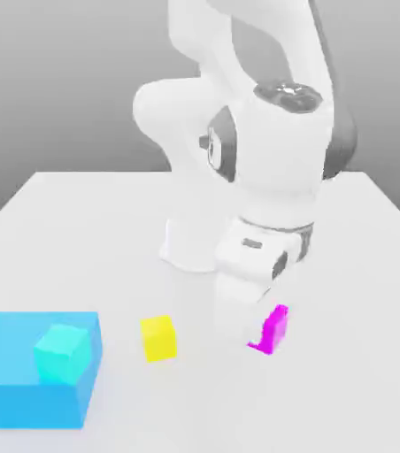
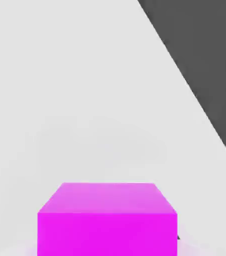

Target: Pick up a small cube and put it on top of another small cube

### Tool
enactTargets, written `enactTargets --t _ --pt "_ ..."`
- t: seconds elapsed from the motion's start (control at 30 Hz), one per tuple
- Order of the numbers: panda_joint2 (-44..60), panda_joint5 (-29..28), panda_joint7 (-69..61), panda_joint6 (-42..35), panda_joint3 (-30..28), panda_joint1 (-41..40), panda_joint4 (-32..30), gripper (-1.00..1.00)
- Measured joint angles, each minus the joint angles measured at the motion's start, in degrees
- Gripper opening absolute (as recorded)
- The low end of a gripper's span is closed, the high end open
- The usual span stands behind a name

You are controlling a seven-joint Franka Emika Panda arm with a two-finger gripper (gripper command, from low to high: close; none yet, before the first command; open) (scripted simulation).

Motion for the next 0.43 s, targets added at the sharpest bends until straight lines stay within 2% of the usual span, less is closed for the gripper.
enactTargets --t 0.17,0.3,0.33,0.43 --pt "-2.2 0.7 7.9 -6.6 -6.6 -12.2 4.1 -1.00" --pt "3.2 3.5 7.2 -0.5 -7.1 -13.5 3.3 -1.00" --pt "4.7 4.1 6.8 1.2 -7.0 -13.6 2.9 1.00" --pt "4.7 4.1 6.8 1.2 -7.0 -13.5 2.9 1.00"
